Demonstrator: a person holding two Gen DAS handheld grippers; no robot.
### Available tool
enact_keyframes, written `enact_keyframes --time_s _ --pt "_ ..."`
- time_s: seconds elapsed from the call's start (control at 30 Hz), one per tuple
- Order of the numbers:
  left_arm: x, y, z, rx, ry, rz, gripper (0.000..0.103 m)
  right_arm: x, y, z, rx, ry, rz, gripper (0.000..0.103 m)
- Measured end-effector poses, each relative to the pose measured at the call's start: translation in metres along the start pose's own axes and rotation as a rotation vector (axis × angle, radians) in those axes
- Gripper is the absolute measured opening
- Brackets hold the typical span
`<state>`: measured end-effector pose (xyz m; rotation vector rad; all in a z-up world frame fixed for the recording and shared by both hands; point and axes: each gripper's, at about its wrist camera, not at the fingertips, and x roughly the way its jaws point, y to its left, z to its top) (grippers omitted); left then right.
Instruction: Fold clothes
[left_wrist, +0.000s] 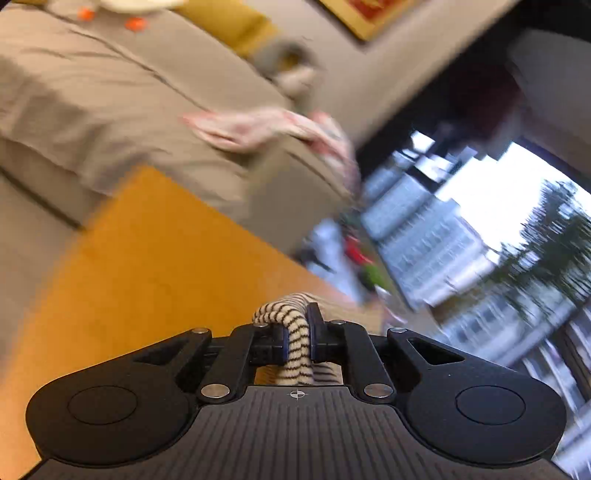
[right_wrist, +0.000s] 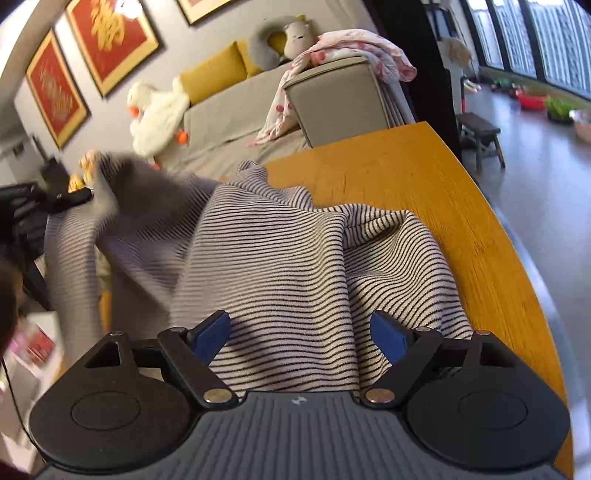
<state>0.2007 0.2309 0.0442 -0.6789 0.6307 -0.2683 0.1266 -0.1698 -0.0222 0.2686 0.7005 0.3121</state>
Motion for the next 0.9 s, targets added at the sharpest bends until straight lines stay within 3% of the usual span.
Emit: enact_keyframes --time_s 0.1,0.17,0.23,0.33,0.43,0.57,0.6,0.63,0.67,0.73,0.87,0.9 --pt "0.010 0.038 -0.013 -0.024 0.113 0.083 0.012 0.006 0.016 0.004 -0.090 0.010 -0.061 0.084" --pt "0.010 0.052 -0.017 -0.021 0.192 0.079 0.027 0.006 0.033 0.012 -0.190 -0.031 -0.121 0.083" --pt "0.007 0.046 -0.024 0.031 0.217 0.059 0.059 0.010 0.050 0.022 -0.263 -0.057 -0.133 0.080" --pt "-0.011 0.028 -0.024 0.163 0.212 0.042 0.076 0.020 0.075 0.040 -0.346 -0.084 -0.107 0.080" --pt "-0.027 0.005 -0.022 0.309 0.175 0.070 0.079 0.041 0.100 0.052 -0.432 -0.080 -0.088 0.080" --pt "-0.022 -0.039 -0.021 0.503 0.048 0.142 0.091 0.075 0.110 0.051 -0.541 -0.013 -0.136 0.079" --pt "-0.014 -0.049 -0.020 0.550 0.038 0.145 0.093 0.074 0.105 0.053 -0.545 -0.016 -0.156 0.075" --pt "-0.007 -0.060 -0.019 0.596 0.032 0.145 0.094 0.074 0.100 0.055 -0.549 -0.018 -0.175 0.062" --pt "0.004 -0.067 -0.019 0.643 0.048 0.150 0.095 0.074 0.095 0.057 -0.553 -0.021 -0.194 0.051" --pt "0.026 -0.081 -0.020 0.738 0.088 0.161 0.095 0.073 0.086 0.060 -0.561 -0.026 -0.232 0.043" --pt "0.076 -0.084 -0.033 0.912 0.186 0.262 0.094 0.073 0.063 0.062 -0.555 -0.025 -0.273 0.044" --pt "0.085 -0.081 -0.038 0.944 0.210 0.283 0.089 0.073 0.059 0.062 -0.553 -0.023 -0.271 0.044"
